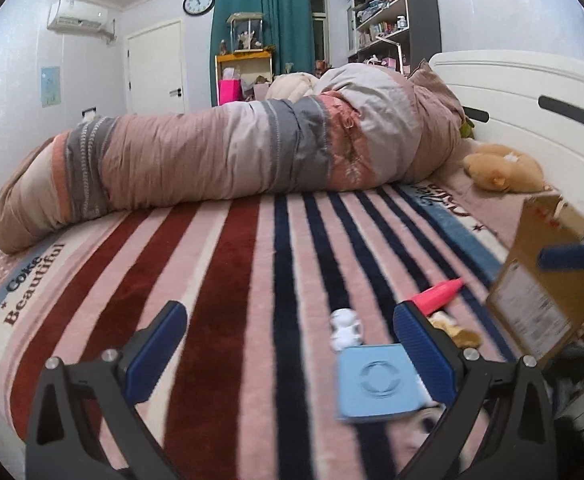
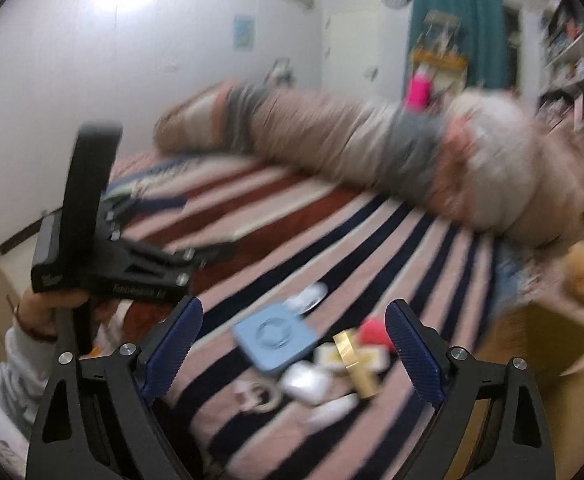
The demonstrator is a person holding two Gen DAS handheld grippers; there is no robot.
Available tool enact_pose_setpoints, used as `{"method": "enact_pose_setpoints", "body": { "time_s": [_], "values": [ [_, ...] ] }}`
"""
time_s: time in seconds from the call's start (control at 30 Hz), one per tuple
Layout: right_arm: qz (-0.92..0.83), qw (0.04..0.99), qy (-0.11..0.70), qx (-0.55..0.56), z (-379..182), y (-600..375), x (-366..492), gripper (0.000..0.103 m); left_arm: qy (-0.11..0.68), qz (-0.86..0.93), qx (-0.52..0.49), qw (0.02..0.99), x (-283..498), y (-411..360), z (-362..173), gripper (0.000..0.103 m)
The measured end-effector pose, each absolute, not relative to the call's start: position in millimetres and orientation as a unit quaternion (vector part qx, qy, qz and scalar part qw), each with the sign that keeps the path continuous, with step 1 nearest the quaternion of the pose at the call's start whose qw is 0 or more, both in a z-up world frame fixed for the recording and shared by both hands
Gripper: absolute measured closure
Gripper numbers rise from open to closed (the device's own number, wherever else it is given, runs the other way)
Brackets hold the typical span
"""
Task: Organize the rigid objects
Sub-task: 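Lower the right gripper onto the light-blue square device and grasp it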
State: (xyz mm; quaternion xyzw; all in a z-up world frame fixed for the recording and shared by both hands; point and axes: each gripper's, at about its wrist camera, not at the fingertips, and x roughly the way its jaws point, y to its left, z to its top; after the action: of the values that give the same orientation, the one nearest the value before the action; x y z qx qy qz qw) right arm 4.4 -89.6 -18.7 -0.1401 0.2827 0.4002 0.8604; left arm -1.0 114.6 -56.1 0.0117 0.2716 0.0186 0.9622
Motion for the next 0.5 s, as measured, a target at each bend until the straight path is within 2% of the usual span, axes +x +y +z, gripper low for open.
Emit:
{"method": "enact_pose_setpoints", "body": {
  "time_s": [0.17, 0.27, 0.5],
  "values": [
    [0.419, 0.785, 0.437, -0.130, -80, -59, 33, 0.012, 0.312, -0.027, -0.021, 0.949, 10, 145, -90, 0.001],
    [0.432, 0.737, 0.508, -0.109, -115, -43, 53, 0.012, 0.326, -0.025, 0.001, 0.945, 15, 150, -104, 0.001],
    [0.420, 0.715, 0.551, -0.094, -153, -16, 84, 0.010, 0.347, -0.026, -0.002, 0.938, 19, 165, -118, 0.001]
  ]
}}
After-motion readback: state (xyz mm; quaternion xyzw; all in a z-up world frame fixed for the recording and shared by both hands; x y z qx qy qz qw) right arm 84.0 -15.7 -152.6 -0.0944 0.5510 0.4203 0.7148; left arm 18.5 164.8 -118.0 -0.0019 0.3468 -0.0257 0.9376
